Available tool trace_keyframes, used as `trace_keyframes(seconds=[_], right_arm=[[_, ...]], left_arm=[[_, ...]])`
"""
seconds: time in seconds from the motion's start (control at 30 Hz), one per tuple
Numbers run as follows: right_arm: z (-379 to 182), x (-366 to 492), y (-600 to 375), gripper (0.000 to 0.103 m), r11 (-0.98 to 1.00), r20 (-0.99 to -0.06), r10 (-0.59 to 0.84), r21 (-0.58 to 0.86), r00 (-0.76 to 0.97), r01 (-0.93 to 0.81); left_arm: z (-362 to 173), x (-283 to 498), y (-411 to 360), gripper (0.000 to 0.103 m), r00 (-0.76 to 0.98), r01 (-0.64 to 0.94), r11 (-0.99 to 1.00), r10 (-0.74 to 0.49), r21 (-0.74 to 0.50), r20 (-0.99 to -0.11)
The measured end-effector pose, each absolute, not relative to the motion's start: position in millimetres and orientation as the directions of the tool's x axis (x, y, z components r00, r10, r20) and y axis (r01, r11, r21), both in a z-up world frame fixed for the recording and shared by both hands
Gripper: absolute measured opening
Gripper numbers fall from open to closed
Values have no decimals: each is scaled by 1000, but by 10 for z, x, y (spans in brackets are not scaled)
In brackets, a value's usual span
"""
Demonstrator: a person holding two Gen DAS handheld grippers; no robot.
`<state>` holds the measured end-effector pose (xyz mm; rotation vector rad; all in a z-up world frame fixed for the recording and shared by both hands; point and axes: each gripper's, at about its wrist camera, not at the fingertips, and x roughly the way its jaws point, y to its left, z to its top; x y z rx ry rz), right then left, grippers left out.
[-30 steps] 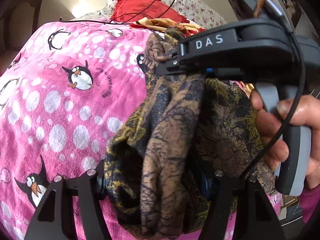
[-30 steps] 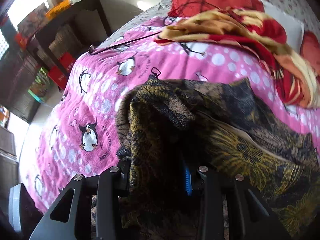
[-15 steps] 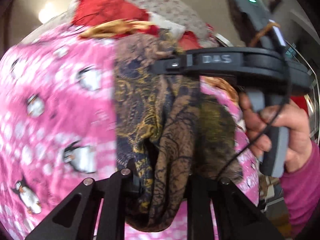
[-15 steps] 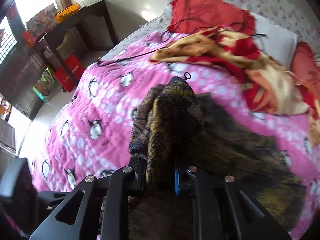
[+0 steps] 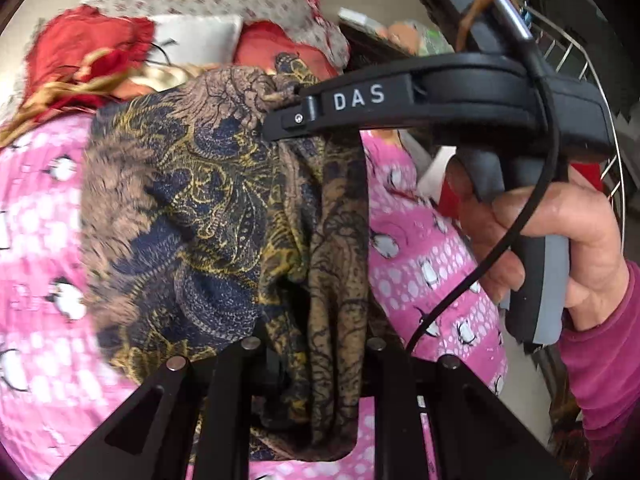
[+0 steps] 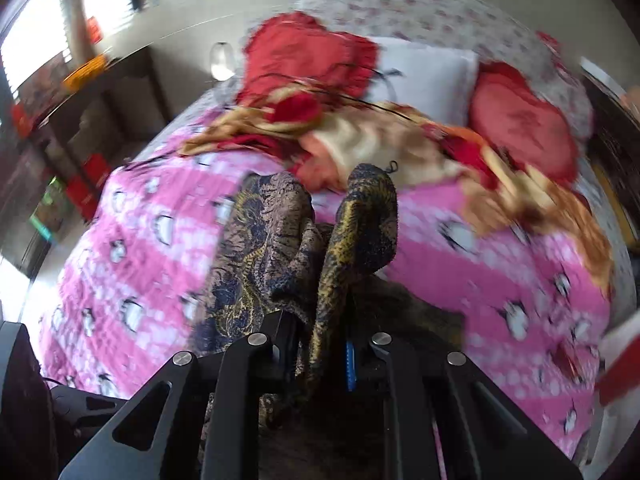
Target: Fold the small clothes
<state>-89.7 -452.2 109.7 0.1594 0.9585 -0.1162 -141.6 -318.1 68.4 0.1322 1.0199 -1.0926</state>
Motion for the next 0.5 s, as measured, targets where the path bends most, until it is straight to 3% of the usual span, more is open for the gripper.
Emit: trace_keyframes(seconds=[0.07, 0.17, 0.27, 0.33, 0.4, 0.5], right_arm=[[919, -1004, -4722, 18, 971, -833, -33, 104, 552, 216], [594, -1092, -4912, 19, 959, -848, -54, 103, 528, 263], [512, -1217, -5032, 35, 938, -836, -84, 117, 543, 326], [602, -1368, -5103, 36, 919, -816, -99, 145, 570, 367], [743, -1553, -5115, 37, 905, -785, -102, 182, 611, 385], [846, -1814, -5011, 38, 904, -745, -15, 275, 667, 329]], left_arm=[[563, -1464, -3312, 19, 70, 786, 500, -656, -363, -751], [443, -1465, -3410, 30, 31, 770, 511, -627, -382, -778], [520, -1430, -3260, 50, -79, 722, 475, -665, -503, -742], [698, -1421, -3055, 74, -118, 711, 415, -726, -568, -678], [828, -1360, -2836, 81, -63, 731, 417, -746, -540, -662], [862, -1202, -2637, 82, 70, 749, 505, -704, -429, -707]])
